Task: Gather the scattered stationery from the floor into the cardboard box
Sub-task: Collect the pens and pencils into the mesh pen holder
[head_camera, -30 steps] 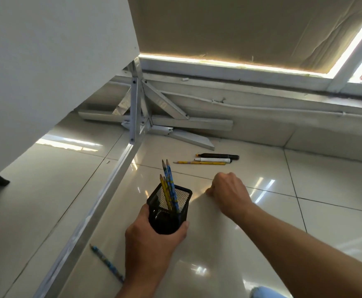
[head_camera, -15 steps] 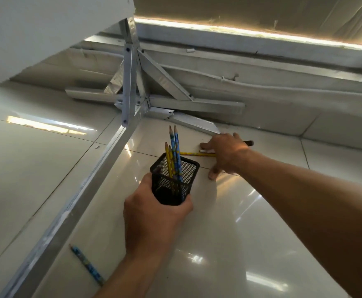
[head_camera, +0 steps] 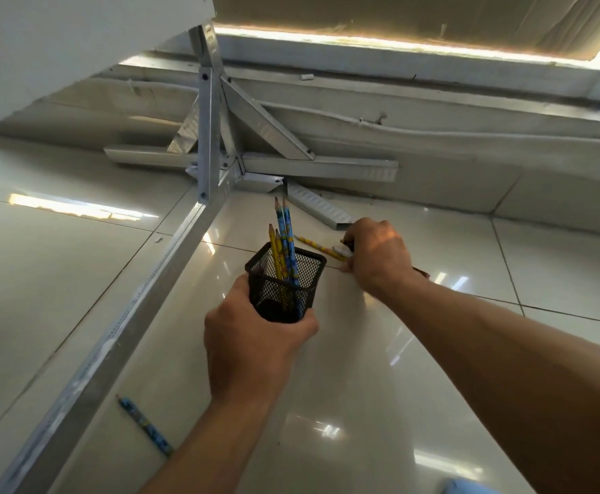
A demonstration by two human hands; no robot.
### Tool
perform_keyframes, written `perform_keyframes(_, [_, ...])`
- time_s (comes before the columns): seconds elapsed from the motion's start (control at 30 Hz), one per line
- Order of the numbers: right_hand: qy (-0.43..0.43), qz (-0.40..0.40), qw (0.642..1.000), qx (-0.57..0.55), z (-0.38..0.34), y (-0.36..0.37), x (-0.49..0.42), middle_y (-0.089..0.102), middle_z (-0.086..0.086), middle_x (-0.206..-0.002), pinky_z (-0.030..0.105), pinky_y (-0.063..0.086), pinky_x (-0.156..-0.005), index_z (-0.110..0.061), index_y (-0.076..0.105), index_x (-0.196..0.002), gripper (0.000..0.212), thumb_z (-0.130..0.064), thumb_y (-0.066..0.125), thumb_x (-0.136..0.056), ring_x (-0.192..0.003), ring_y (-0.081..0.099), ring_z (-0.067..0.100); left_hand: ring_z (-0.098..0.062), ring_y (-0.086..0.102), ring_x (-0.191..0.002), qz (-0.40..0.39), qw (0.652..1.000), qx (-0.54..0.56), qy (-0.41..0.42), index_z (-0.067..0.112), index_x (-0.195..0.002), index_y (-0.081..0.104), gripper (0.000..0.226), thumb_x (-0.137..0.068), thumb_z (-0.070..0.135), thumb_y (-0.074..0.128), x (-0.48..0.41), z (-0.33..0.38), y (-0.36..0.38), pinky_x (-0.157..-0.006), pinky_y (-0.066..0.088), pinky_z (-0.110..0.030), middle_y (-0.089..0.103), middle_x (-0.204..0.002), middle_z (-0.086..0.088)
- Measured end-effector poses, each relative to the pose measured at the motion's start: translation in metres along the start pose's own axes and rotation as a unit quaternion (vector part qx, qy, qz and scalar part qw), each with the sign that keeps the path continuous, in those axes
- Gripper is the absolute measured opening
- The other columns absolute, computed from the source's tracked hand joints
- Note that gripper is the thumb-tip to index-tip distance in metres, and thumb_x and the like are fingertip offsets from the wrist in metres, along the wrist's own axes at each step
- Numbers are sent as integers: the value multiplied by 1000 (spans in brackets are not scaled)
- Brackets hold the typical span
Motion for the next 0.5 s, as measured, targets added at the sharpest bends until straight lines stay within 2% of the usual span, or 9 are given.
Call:
perform_keyframes(0.07, [3,10,1000,-20,-2,1,5,63,16,-109,45,57,-86,-9,65,-114,32,-16,79,-87,-96,63,31,-9,70,-88,1,1000,1,-3,24,-117,71,64,-60,43,92,0,1,0,-59,45,-1,74,-98,8])
perform_keyframes(0.17, [2,11,1000,8,-8,-7,17,64,19,-110,41,56,-83,-6,63,-114,20,-15,66,-96,-97,63,35,-9,68,-84,1,1000,-6,-17,25,-113,71,62,-57,41,94,-1,3,0,-63,49,-10,74,-96,8])
perform_keyframes(0.27, [-1,-58,998,34,-11,-16,48,59,19,-120,38,46,-87,-8,58,-115,16,-16,54,-101,-112,58,38,-14,69,-82,-2,998,-15,-62,26,-107,73,62,-51,42,94,-5,8,-2,-69,54,-22,76,-92,6])
perform_keyframes(0.33, [5,-101,995,19,-7,-15,81,57,15,-119,36,40,-82,-15,55,-109,10,-17,49,-101,-112,55,35,-16,70,-84,-27,996,-19,-83,26,-107,73,62,-49,43,92,-5,18,-6,-72,57,-25,76,-90,7])
perform_keyframes(0.4, [63,-111,991,-44,5,-16,107,64,13,-111,32,42,-75,-15,60,-99,9,-16,52,-93,-102,61,33,-10,69,-80,-69,993,-17,-94,26,-107,73,61,-51,40,91,3,25,-15,-67,58,-21,74,-87,9])
perform_keyframes(0.5, [189,-109,966,-136,23,-37,124,71,9,-83,27,50,-57,-11,72,-83,8,-16,66,-85,-74,66,24,1,64,-72,-93,990,-5,-108,22,-107,74,59,-52,32,94,30,27,-34,-50,45,-3,72,-83,11])
Point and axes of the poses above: each hand's wrist, its own x-axis away from the middle knuckle, its own y-axis out of the palm, z = x × y, the point moved 5 cm from there along -x, towards the middle knuckle
